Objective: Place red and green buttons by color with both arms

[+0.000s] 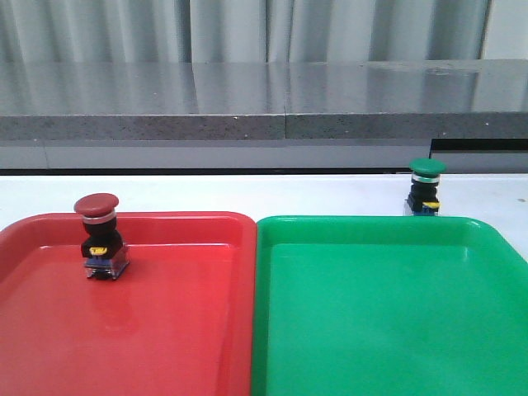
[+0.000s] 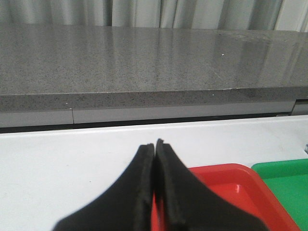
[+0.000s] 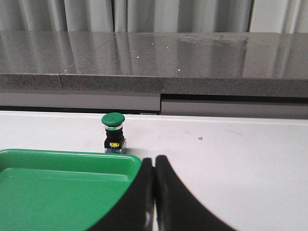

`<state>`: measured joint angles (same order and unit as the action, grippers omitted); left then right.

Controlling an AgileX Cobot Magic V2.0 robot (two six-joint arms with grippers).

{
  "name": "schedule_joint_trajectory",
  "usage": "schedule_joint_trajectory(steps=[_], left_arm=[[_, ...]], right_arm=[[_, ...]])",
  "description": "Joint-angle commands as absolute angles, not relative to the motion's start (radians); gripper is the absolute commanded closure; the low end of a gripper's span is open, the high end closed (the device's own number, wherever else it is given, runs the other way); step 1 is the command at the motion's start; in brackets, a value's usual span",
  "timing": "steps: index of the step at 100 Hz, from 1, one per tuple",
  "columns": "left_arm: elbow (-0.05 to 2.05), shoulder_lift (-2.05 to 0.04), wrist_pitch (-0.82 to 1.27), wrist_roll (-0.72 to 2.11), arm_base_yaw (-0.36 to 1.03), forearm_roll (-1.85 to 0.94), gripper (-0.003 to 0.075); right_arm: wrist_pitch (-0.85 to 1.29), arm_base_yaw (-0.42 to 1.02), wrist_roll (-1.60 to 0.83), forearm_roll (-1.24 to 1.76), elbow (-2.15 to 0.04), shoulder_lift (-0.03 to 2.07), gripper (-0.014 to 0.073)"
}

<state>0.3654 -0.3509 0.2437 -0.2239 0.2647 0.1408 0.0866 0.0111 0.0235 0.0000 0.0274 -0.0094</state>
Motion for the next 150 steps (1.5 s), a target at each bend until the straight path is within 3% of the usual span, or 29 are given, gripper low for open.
schedule_joint_trajectory(steps=[1, 51, 70, 129, 150], left_arm=[[0.391, -0.357, 0.173, -0.23, 0.26, 0.143, 0.0739], [0.389, -0.357, 0.173, -0.229, 0.26, 0.143, 0.0739], [0.345, -0.341, 0.052, -0.229, 0.24, 0.168, 0.0739], [0.003, 0.028, -0.008, -0.229, 0.133, 0.166, 0.0739], [-0.042, 0.035, -0.033, -0.229, 0.12, 0.166, 0.0739]], right_arm=[[0.009, 0.005, 0.019, 0.0, 0.013, -0.027, 0.066], [0.009, 0.005, 0.019, 0.0, 0.013, -0.027, 0.066], [0.009, 0.005, 0.019, 0.0, 0.013, -0.027, 0.066], [0.009, 0.005, 0.019, 0.0, 0.013, -0.027, 0.066], [0.009, 0.005, 0.019, 0.0, 0.013, -0.027, 0.066]])
